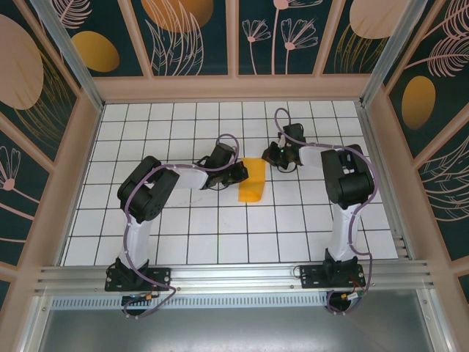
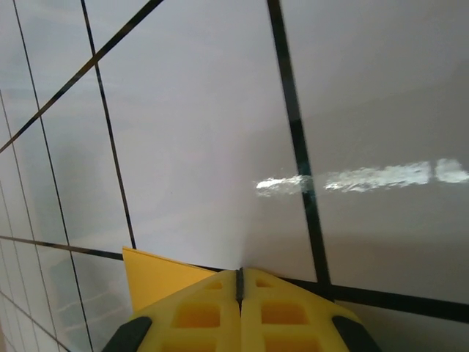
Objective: Fold a paper plane with a square sheet of paper (pick it up from the middle)
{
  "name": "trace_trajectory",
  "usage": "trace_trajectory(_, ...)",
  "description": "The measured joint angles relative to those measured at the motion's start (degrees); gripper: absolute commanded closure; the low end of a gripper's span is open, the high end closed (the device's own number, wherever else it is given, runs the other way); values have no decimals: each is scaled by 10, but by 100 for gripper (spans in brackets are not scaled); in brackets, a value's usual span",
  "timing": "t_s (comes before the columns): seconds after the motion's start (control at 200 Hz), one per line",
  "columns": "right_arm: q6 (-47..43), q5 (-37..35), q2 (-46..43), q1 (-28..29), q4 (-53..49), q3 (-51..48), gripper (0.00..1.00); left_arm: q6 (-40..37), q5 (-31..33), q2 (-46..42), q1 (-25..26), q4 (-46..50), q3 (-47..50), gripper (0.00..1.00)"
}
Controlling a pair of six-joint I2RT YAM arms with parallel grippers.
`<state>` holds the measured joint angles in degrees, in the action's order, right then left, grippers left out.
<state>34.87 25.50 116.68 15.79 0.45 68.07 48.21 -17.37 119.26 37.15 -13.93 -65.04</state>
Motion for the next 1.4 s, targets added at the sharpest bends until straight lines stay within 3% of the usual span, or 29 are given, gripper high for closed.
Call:
trace_trajectory(0.195,-7,-9,-62,-15,-6,-25,100,0,0,0,0,0,0,100)
trace_trajectory(0.395,-15,66,-142,13,-5,-115,100,0,0,0,0,-4,2,100)
trace_trajectory(0.651,-13,125,-158,46,-6,-209,100,1,0,0,0,-11,5,100)
trace_trajectory(1.056,-25,132,-166,47,-3,-252,100,5,0,0,0,-15,8,100)
trace_trajectory(1.401,-46,125,-238,44,-59,-288,100,5,0,0,0,-15,8,100)
